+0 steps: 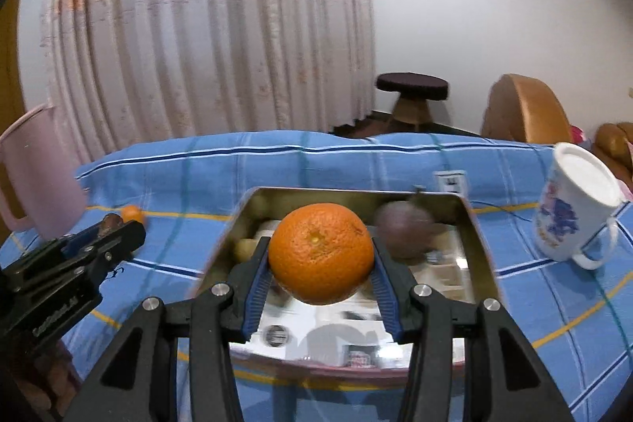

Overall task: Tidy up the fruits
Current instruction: 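Carry the orange and chestnut over the tin and lower them inside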

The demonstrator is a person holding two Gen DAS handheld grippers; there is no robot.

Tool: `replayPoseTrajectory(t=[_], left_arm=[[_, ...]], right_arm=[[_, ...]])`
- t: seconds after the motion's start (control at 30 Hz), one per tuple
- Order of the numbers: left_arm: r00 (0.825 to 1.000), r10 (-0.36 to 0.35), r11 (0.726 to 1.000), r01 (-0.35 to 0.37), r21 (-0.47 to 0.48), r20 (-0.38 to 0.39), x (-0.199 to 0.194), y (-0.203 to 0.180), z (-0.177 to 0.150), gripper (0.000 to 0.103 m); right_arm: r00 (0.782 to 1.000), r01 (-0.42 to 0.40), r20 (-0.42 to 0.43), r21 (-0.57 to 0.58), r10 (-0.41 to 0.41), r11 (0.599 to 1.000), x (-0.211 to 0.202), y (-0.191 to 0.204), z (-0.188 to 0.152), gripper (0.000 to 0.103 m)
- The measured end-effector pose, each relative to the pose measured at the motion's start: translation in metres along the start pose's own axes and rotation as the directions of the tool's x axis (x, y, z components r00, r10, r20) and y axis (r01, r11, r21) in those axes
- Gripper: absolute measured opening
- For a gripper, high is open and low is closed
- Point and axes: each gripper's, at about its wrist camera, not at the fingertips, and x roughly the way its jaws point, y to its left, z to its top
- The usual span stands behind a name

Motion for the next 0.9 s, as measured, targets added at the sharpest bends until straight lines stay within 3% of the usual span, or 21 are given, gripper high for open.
replayPoseTrajectory(t=[0.23,0.37,0.7,0.9], left_arm=[[0.999,-0.051,0.997,0.052,0.050,-0.009,0.020,-0.051,0.006,0.038],[0.999,-0.039,0.994,0.040,0.100,-0.013,0.031,-0.073,0.007,0.038],[0.995,-0.034,0.995,0.043,0.090,-0.091,0.051,-0.076,0.004,0.038],[0.993,-0.012,0.997,0.020,0.074,-0.119,0.054,-0.071,0.002,0.038]], right_arm=[[0.998,0.053,-0.015,0.011,-0.053,0.999,0.002,-0.038,0.002,0.050],[0.998,0.061,-0.033,0.002,-0.061,0.998,0.006,-0.050,0.002,0.050],[0.995,0.042,-0.092,-0.020,-0.043,0.999,0.021,-0.048,-0.007,0.050],[0.989,-0.013,-0.148,0.013,0.015,1.000,0.032,-0.048,-0.011,0.051]])
